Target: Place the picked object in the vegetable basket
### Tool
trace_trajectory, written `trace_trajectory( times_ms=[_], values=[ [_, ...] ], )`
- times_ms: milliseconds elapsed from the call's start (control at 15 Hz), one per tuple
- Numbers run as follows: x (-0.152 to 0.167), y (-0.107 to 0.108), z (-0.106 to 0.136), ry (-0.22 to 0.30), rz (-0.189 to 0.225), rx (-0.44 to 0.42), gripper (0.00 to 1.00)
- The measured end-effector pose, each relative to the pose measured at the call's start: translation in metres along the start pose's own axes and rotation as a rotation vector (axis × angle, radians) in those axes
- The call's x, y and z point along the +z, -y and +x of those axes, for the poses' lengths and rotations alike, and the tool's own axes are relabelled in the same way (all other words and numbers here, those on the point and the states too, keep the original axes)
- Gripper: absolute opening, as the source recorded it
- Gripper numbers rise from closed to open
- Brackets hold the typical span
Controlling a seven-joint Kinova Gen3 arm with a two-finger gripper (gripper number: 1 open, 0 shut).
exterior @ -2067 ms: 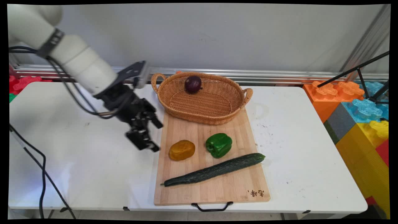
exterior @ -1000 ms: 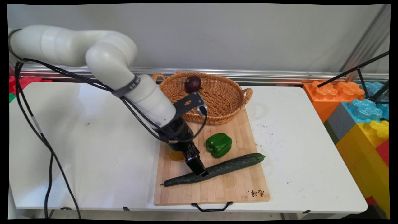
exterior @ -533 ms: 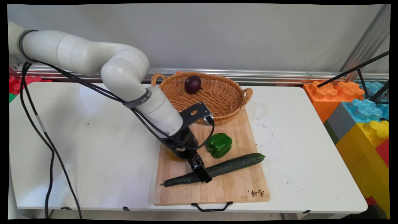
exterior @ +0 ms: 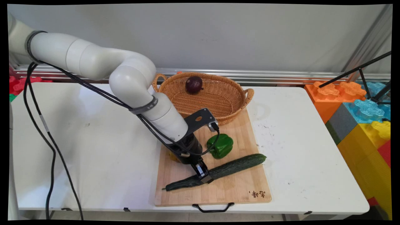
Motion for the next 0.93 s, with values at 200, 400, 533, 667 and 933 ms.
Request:
trace_trajectory(
  times_ms=[200, 400, 533, 667, 933],
  values=[
    [0.001, -0.001, 0.000, 0.000, -0.004, 0.005, 0.00],
    [-0.008, -0.004, 0.007, -0.024, -0.025, 0.013, 0.00],
    [-0.020, -0.005, 0.011, -0.050, -0.042, 0.020, 0.00],
    [-0.045, -0.007, 0.020, -0.114, -0.053, 0.032, 0.00],
    [-0.084, -0.004, 0.032, -0.222, -0.019, 0.049, 0.00]
  ],
)
